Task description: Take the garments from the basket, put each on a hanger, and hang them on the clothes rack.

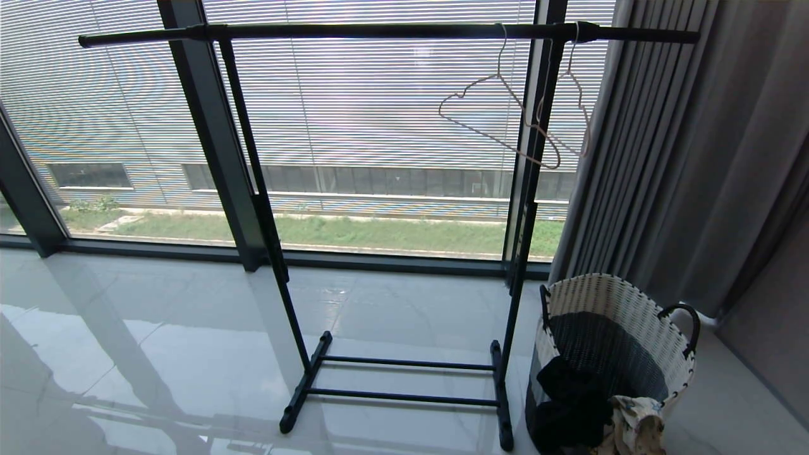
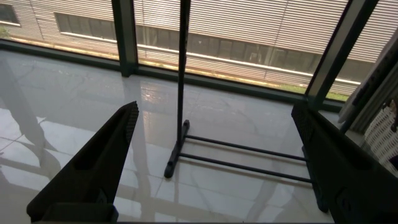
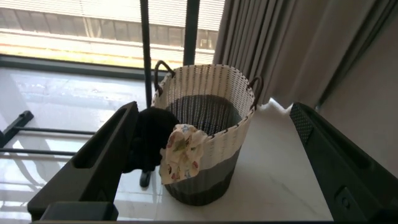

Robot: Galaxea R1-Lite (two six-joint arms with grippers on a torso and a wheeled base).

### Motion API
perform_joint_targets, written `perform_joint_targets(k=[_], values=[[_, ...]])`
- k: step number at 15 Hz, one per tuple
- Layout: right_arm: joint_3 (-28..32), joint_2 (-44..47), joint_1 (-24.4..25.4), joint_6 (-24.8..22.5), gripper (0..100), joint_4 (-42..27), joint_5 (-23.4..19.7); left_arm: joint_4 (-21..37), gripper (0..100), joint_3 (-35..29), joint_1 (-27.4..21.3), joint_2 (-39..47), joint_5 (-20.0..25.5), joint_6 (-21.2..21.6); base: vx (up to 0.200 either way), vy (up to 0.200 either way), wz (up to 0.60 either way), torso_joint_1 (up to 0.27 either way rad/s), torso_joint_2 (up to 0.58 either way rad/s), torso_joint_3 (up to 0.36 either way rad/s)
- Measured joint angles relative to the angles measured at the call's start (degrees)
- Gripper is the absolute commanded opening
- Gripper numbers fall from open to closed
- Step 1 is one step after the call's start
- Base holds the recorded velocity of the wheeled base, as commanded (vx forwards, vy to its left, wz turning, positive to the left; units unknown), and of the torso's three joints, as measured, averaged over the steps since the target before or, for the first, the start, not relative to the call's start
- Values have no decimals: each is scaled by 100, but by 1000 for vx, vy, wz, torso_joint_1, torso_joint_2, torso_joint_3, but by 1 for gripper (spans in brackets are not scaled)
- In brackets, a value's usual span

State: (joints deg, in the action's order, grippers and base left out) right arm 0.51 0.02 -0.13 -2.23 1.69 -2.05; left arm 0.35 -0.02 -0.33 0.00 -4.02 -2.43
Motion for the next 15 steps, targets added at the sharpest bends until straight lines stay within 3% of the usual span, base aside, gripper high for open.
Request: perform_joint_targets(k=[2,5,11,15], values=[[472,176,84,-44,100,-48,-187,0,100,0,0,0,1,0,0,0,0,0,0,0],[1221,1113,468,-614,100,-396,-252,-2,100,0,0,0,0,0,0,0,0,0,0,0],[1899,4706,809,-2782,100,-653,-391,-4,100,2,-2,0,0,-2,0,0,0,0,0,0],[1986,7172,818,-3562,100,216,-457,-2,100,2,-5,0,0,-2,0,0,0,0,0,0]])
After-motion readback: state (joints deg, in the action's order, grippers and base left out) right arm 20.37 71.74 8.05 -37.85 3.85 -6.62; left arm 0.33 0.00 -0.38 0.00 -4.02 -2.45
